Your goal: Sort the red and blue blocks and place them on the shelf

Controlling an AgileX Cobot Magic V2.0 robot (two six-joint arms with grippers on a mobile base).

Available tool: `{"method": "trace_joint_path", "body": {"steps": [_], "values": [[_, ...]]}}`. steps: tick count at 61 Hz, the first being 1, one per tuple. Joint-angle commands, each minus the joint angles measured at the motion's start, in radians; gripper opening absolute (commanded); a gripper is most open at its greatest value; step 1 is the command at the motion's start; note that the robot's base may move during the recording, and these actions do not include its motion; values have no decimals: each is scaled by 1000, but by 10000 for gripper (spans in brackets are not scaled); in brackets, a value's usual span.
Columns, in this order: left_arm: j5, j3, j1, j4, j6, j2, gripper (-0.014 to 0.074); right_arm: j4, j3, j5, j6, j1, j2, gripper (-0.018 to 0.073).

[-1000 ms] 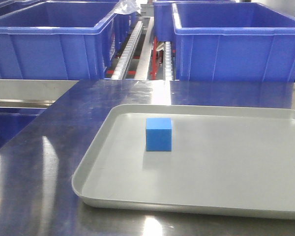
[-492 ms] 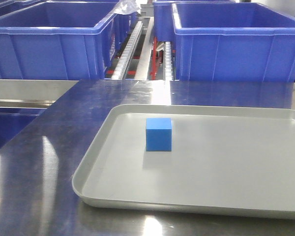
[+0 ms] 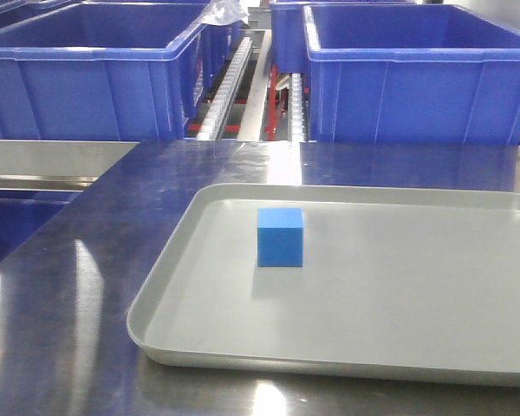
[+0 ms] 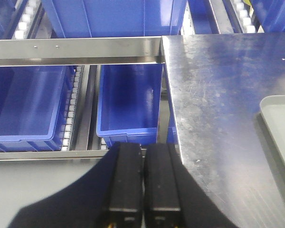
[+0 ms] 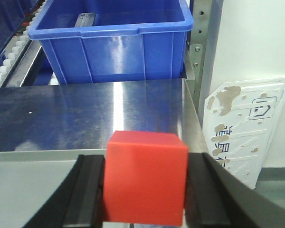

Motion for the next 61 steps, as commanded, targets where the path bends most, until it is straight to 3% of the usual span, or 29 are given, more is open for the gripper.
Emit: {"method": "trace_joint_path", "body": {"steps": [1,40,61], "values": [[-83,-35,-9,-1,-4,9,135,-15,-30,-98,-3,-7,4,49],[-68,-35,-10,-10,-4,12,136,-15,-30,-98,-3,-7,4,49],[-54,-35,-10,-13,-2,149,136,-15,-30,-98,-3,-7,4,49]]}}
